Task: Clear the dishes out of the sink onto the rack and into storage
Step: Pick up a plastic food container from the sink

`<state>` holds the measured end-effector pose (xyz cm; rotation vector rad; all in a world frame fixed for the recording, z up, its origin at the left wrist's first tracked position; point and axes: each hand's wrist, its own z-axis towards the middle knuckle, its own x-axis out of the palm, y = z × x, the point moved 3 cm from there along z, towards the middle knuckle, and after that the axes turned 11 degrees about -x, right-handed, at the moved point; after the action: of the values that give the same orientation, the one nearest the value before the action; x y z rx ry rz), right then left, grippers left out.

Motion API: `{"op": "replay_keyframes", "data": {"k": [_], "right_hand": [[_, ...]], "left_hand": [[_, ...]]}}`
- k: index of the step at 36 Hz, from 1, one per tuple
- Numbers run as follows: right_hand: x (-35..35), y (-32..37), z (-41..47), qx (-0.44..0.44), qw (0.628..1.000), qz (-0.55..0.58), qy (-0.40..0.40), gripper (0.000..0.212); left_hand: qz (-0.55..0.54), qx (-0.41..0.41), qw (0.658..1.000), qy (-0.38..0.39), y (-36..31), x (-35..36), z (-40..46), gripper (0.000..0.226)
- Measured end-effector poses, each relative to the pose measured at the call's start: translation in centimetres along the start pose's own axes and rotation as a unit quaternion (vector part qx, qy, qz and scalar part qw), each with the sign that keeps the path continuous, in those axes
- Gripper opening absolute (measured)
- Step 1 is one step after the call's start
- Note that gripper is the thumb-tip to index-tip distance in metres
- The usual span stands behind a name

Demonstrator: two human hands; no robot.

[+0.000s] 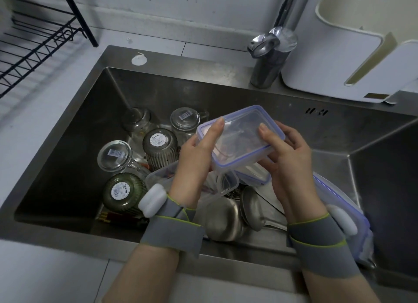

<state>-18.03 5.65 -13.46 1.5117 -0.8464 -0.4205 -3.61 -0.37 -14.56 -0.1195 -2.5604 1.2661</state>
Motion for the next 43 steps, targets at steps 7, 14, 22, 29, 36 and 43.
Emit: {"op": "replay_keyframes", "data": {"k": [7,14,22,29,36,43], "right_hand": [[-0.2,-0.6,0.0,0.026,0.999,-0.026,0.023,0.018],[0.2,-1.1,-0.2,0.033,0.999,0.018,-0.006,0.022],[-0.1,-1.7,0.0,0.135,0.985,0.106,-0.028,0.051],[0.8,-1.9,-0.3,0.169,0.979,0.1,0.052,0.047],[0.7,-2.2,-0.1,0.17,0.978,0.09,0.08,0.016],[0.7,-1.9,-0.4,0.169,0.979,0.083,0.083,0.011]], "left_hand": [[0.005,-0.004,0.999,-0.041,-0.1,-0.7,0.5,0.031],[0.003,0.031,1.0,0.002,-0.6,0.4,0.0,0.045],[-0.026,-0.041,0.997,0.056,-0.2,0.7,0.0,0.057],[-0.096,-0.072,0.991,0.053,-0.3,-0.1,0.1,0.067],[-0.126,-0.098,0.986,0.052,-0.2,-0.4,0.5,0.063],[-0.124,-0.106,0.985,0.059,-0.1,-0.5,0.8,0.046]]}}
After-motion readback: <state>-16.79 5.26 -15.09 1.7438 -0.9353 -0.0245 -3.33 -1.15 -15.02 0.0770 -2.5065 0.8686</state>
